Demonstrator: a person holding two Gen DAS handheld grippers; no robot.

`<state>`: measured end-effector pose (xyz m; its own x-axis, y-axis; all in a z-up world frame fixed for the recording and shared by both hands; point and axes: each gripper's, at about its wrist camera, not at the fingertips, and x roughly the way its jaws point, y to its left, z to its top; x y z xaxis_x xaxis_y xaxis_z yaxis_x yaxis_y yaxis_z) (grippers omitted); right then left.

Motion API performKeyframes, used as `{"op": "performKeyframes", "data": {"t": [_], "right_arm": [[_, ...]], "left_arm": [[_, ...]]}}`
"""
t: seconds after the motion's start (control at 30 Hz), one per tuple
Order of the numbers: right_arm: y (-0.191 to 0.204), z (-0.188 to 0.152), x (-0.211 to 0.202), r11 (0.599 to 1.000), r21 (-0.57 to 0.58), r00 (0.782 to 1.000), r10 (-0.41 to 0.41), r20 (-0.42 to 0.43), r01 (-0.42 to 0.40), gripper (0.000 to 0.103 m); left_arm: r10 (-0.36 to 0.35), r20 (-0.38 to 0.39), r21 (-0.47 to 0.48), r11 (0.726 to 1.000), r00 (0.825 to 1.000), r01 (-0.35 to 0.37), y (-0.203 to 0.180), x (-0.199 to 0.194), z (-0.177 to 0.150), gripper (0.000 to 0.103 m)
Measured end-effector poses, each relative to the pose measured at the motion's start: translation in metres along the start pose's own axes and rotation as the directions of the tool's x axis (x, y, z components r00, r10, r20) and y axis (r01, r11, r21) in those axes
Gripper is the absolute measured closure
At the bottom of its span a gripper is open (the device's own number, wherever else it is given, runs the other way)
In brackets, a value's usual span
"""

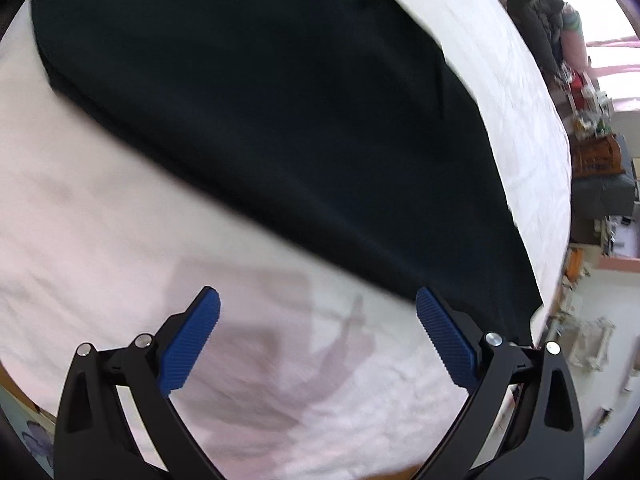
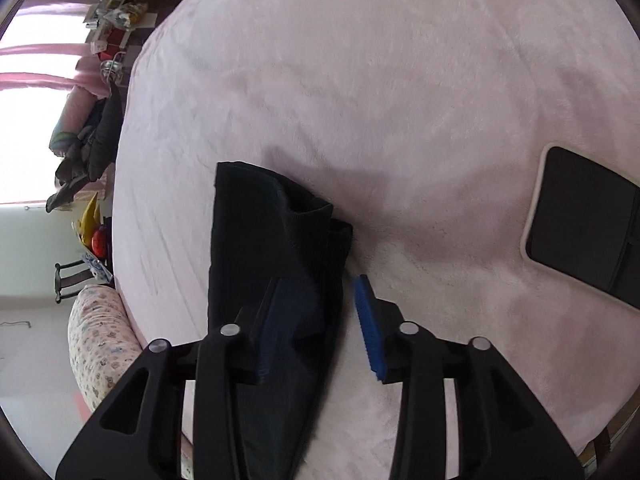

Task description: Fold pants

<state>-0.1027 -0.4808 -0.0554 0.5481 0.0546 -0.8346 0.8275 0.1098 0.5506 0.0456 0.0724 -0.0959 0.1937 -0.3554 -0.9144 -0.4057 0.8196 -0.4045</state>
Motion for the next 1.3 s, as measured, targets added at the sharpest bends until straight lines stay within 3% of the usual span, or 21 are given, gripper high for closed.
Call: {"op": "performKeyframes", "data": {"t": [0.27,0.33,0.43,0.47,0.5,0.53,0.57,0.6,0.63,0.67,0.7,0.8,0.9,1.0,1.07,1.13,1.2,1.27,1.3], "right_arm": [[0.028,-0.031,0.005,0.991,-0.127,0.998,-0.05,-0.035,0.045,0.056],[0.032,-0.043,0.009,0.99,-0.134,0.997,-0.056,-0.05,0.049,0.056],[0.039,-0.064,0.018,0.99,-0.133,0.995,-0.058,-0.081,0.047,0.055],[0.043,-0.073,0.022,0.99,-0.134,0.994,-0.055,-0.094,0.042,0.055],[0.046,-0.08,0.026,0.99,-0.139,0.993,-0.053,-0.103,0.039,0.055],[0.052,-0.089,0.032,0.988,-0.152,0.991,-0.058,-0.118,0.039,0.055],[0.056,-0.094,0.033,0.986,-0.162,0.99,-0.061,-0.127,0.04,0.055],[0.06,-0.1,0.035,0.984,-0.172,0.989,-0.063,-0.136,0.039,0.055],[0.065,-0.104,0.039,0.982,-0.183,0.988,-0.065,-0.143,0.038,0.055],[0.069,-0.109,0.042,0.98,-0.197,0.986,-0.07,-0.15,0.04,0.055],[0.071,-0.111,0.044,0.978,-0.203,0.985,-0.075,-0.153,0.043,0.055],[0.073,-0.116,0.045,0.98,-0.195,0.985,-0.07,-0.158,0.039,0.055],[0.081,-0.117,0.042,0.969,-0.243,0.987,-0.074,-0.144,0.037,0.055],[0.097,-0.124,0.043,0.944,-0.328,0.985,-0.042,-0.166,-0.015,0.055],[0.122,-0.146,0.056,0.901,-0.41,0.961,0.021,-0.277,-0.138,0.055],[0.15,-0.181,0.074,0.84,-0.482,0.915,0.041,-0.402,-0.25,0.055],[0.188,-0.229,0.098,0.754,-0.543,0.848,0.035,-0.528,-0.37,0.055],[0.226,-0.279,0.121,0.66,-0.602,0.803,0.003,-0.596,-0.449,0.055],[0.242,-0.298,0.13,0.615,-0.629,0.79,-0.016,-0.613,-0.476,0.055]], "left_arm": [[0.097,0.219,-0.065,0.994,0.971,-0.085,0.07,-0.062,0.1,0.004],[0.109,0.24,-0.073,0.993,0.965,-0.094,0.086,-0.069,0.125,0.004],[0.185,0.227,-0.079,0.982,0.956,-0.171,0.109,-0.066,0.164,0.004],[0.241,0.209,-0.087,0.97,0.948,-0.228,0.116,-0.062,0.175,0.004],[0.317,0.194,-0.093,0.948,0.928,-0.304,0.121,-0.058,0.182,0.004],[0.411,0.166,-0.097,0.911,0.896,-0.4,0.129,-0.052,0.19,0.007],[0.471,0.124,-0.115,0.881,0.873,-0.459,0.14,-0.046,0.195,0.002],[0.455,0.078,-0.163,0.884,0.887,-0.439,0.157,-0.041,0.198,0.002],[0.346,0.039,-0.274,0.906,0.937,-0.323,0.18,-0.038,0.198,0.002],[0.271,0.028,-0.354,0.903,0.962,-0.244,0.195,-0.036,0.196,0.002],[0.243,0.028,-0.376,0.901,0.97,-0.215,0.202,-0.035,0.196,0.002],[0.311,0.044,-0.241,0.926,0.949,-0.292,0.187,-0.035,0.201,0.002],[0.299,0.07,-0.208,0.937,0.952,-0.28,0.181,-0.044,0.197,0.002],[0.292,0.162,-0.086,0.956,0.942,-0.282,0.152,-0.06,0.178,0.002],[0.275,0.224,0.046,0.955,0.935,-0.292,0.122,-0.065,0.16,0.002],[0.299,0.295,0.119,0.931,0.907,-0.346,0.1,-0.071,0.143,0.002],[0.299,0.367,0.143,0.917,0.881,-0.372,0.083,-0.08,0.129,0.002],[0.314,0.432,0.149,0.899,0.845,-0.411,0.068,-0.088,0.118,0.002],[0.3,0.475,0.173,0.89,0.828,-0.421,0.058,-0.093,0.11,0.002]]}}
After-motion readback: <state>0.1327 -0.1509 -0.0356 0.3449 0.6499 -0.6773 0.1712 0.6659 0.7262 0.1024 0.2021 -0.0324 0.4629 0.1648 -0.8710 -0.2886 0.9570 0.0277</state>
